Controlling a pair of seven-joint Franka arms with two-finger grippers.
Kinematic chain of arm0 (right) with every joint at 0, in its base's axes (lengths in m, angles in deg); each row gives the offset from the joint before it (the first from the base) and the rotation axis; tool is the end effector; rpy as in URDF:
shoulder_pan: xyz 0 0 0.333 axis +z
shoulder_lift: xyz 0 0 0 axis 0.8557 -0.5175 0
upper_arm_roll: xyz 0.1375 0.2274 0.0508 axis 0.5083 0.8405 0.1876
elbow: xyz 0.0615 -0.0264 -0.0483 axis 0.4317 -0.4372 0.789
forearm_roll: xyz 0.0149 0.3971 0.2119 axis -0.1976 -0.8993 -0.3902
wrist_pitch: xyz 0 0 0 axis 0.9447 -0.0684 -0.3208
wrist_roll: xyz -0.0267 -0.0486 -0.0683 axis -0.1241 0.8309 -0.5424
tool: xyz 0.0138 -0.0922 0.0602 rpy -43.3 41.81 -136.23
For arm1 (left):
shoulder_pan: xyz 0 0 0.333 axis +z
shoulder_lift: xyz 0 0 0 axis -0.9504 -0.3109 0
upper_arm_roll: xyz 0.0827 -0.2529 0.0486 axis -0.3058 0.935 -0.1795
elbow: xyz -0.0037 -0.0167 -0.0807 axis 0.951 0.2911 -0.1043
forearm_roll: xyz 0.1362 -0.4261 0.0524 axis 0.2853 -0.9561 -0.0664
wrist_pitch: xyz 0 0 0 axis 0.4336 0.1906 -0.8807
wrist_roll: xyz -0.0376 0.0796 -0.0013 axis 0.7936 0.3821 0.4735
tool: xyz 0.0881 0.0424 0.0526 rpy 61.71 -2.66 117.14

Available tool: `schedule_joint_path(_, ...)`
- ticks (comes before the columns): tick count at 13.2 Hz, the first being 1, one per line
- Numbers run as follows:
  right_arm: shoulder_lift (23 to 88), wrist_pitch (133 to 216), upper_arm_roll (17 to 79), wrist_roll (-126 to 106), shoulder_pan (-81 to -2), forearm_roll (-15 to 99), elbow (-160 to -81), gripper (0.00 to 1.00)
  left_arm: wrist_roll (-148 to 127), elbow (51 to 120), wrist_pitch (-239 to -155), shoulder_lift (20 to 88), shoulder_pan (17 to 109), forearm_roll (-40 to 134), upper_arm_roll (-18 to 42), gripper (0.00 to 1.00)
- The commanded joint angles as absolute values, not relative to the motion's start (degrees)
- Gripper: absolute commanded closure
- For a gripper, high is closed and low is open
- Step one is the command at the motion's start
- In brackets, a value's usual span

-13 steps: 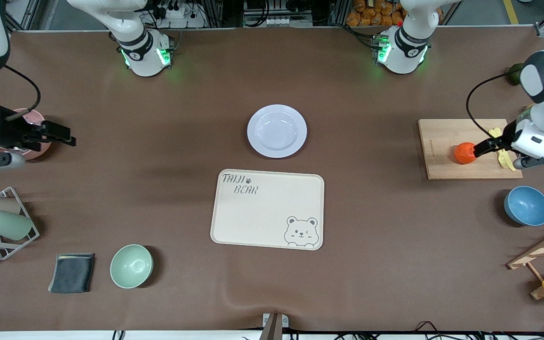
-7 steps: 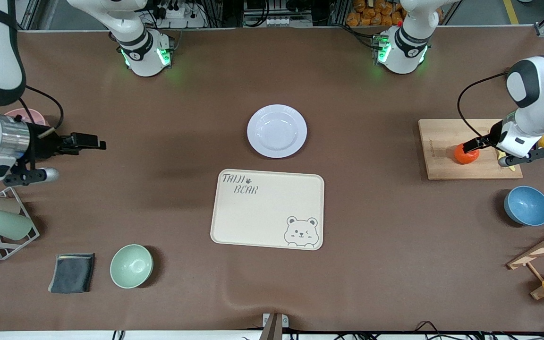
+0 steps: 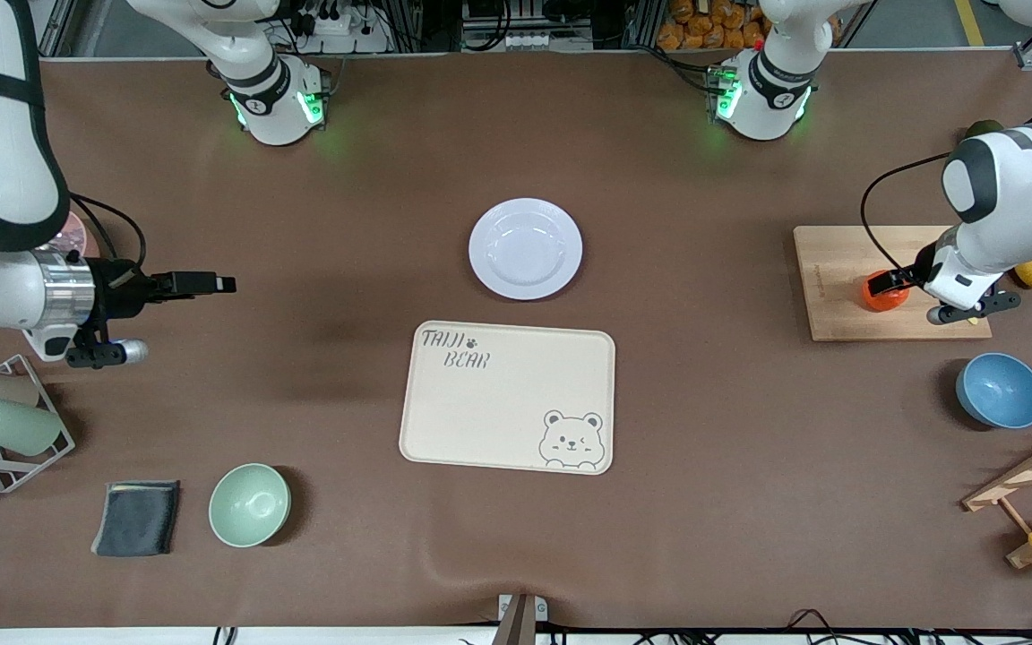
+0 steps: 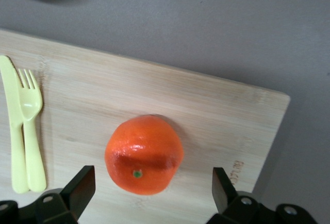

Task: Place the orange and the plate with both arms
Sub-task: 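Close the left gripper on the orange and lift it off the board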

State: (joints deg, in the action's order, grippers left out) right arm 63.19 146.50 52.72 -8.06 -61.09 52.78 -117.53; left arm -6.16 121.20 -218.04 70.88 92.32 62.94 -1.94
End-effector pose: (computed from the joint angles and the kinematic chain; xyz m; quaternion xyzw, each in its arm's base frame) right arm 0.6354 0.0189 0.3554 -0.9519 0.0051 0.1874 0.2422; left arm 0.5030 0.1466 0.1570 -0.9915 -0.1136 0.0585 0.0257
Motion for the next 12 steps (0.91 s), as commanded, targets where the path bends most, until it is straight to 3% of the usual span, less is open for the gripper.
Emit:
schedule_joint_path(1,62.1,146.5,53.1,-8.1,-61.7,49.7,-118.0,0.00,-6.4,121.9,-221.5,68.7,94.3,64.5,-1.4,0.00)
schedule_joint_path(12,56.8,147.0,53.1,-0.6,-61.5,39.9,-120.3,0.00,-6.5,121.8,-223.6,65.5,94.4,65.2,-1.5,0.02)
